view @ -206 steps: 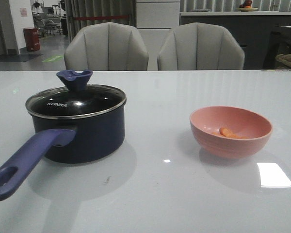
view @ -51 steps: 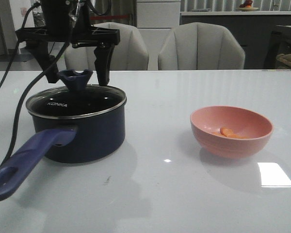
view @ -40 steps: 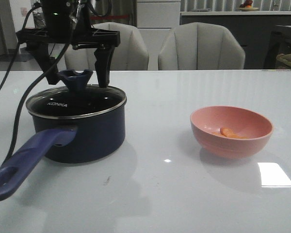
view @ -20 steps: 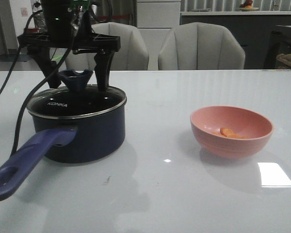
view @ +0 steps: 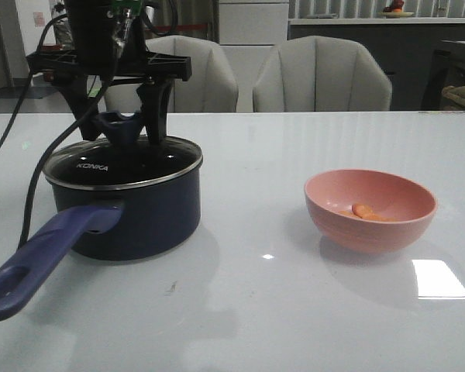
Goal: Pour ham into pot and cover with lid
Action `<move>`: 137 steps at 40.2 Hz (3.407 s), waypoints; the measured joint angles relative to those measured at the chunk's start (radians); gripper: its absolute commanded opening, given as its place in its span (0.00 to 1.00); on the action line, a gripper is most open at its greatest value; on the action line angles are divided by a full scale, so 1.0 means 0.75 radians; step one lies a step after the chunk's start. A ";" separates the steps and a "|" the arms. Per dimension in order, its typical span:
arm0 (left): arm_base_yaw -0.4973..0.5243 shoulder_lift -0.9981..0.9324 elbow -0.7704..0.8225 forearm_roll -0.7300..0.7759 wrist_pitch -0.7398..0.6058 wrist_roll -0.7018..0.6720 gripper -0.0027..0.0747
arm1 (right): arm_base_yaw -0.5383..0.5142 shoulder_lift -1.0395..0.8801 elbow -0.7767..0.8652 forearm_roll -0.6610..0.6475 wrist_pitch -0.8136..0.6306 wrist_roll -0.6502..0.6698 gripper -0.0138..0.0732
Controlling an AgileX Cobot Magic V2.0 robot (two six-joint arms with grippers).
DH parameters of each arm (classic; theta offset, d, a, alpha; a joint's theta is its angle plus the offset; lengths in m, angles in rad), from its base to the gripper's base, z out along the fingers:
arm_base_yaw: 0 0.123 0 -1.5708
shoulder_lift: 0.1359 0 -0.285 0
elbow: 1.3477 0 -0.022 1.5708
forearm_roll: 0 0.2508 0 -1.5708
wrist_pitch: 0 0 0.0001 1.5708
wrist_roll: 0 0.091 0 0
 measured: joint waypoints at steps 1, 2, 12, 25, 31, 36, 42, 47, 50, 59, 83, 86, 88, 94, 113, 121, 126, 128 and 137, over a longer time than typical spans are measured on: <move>0.000 0.000 0.000 0.000 0.000 0.000 0.30 | 0.000 0.000 0.000 0.000 0.000 0.000 0.33; 0.000 0.000 0.000 0.000 0.000 0.000 0.30 | 0.000 0.000 0.000 0.000 0.000 0.000 0.33; 0.000 -0.023 0.000 0.000 0.002 0.000 0.30 | 0.000 0.000 0.000 0.000 0.000 0.000 0.33; 0.055 -0.183 0.011 0.045 0.007 0.083 0.30 | 0.000 -0.002 0.000 0.000 0.000 0.000 0.33; 0.162 -0.299 0.096 0.084 0.007 0.115 0.30 | 0.000 -0.002 0.000 0.000 0.000 0.000 0.33; 0.301 -0.419 0.221 0.116 -0.014 0.125 0.30 | 0.000 -0.002 0.000 0.000 0.000 0.000 0.33; 0.485 -0.548 0.413 0.118 -0.118 0.170 0.30 | 0.000 -0.002 0.000 0.000 0.000 0.000 0.33; 0.589 -0.576 0.563 0.064 -0.193 0.240 0.30 | 0.000 -0.002 0.000 0.000 0.000 0.000 0.33; 0.627 -0.576 0.661 0.030 -0.264 0.254 0.30 | 0.000 -0.002 0.000 0.000 0.000 0.000 0.33; 0.642 -0.564 0.899 -0.056 -0.505 0.296 0.30 | 0.000 -0.002 0.000 0.000 0.000 0.000 0.33; 0.642 -0.306 0.924 -0.077 -0.595 0.327 0.54 | 0.000 -0.002 0.000 0.000 0.000 0.000 0.33; 0.642 -0.295 0.924 -0.077 -0.598 0.327 0.67 | 0.000 -0.002 0.000 0.000 0.000 0.000 0.33; 0.642 -0.290 0.924 -0.077 -0.598 0.327 0.74 | 0.000 -0.002 0.000 0.000 0.000 0.000 0.33; 0.642 -0.287 0.924 -0.077 -0.602 0.329 0.75 | 0.000 -0.002 0.000 0.000 0.000 0.000 0.33; 0.606 -0.491 0.921 -0.077 -0.603 0.433 0.75 | 0.000 -0.002 0.000 0.000 0.000 0.000 0.33; 0.566 -0.783 1.088 -0.100 -0.743 0.437 0.75 | 0.000 -0.002 0.000 0.000 0.000 0.000 0.33; 0.558 -0.963 1.214 -0.120 -0.840 0.440 0.75 | 0.000 -0.002 0.000 0.000 0.000 0.000 0.33; 0.558 -1.032 1.258 -0.134 -0.876 0.440 0.75 | 0.000 -0.002 0.000 0.000 0.000 0.000 0.33; 0.558 -1.386 1.475 -0.176 -1.058 0.440 0.75 | 0.000 -0.002 0.000 0.000 0.000 0.000 0.33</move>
